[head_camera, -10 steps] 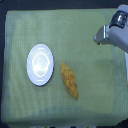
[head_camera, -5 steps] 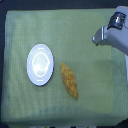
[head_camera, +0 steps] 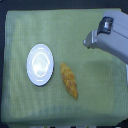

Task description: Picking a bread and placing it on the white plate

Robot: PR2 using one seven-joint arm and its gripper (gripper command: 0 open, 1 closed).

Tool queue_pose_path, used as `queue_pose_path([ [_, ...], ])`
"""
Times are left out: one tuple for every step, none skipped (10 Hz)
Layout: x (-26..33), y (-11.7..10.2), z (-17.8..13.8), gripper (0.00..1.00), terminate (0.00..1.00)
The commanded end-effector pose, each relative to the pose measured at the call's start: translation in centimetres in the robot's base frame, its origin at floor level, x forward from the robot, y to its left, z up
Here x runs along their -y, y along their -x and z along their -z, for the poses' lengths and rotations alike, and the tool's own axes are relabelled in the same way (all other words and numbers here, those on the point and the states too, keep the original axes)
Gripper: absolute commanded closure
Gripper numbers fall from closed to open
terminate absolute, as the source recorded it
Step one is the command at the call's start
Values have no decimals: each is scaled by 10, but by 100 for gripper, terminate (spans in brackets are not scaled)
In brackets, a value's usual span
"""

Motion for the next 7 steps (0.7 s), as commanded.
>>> queue_pose_path([
  [-79, 17, 44, 0, 0],
  [-95, 25, 56, 0, 0],
  [-111, 31, 67, 0, 0],
  [-124, 33, 77, 0, 0],
  [-145, 34, 88, 0, 0],
  [-151, 36, 91, 0, 0],
  [-164, 40, 98, 0, 0],
])
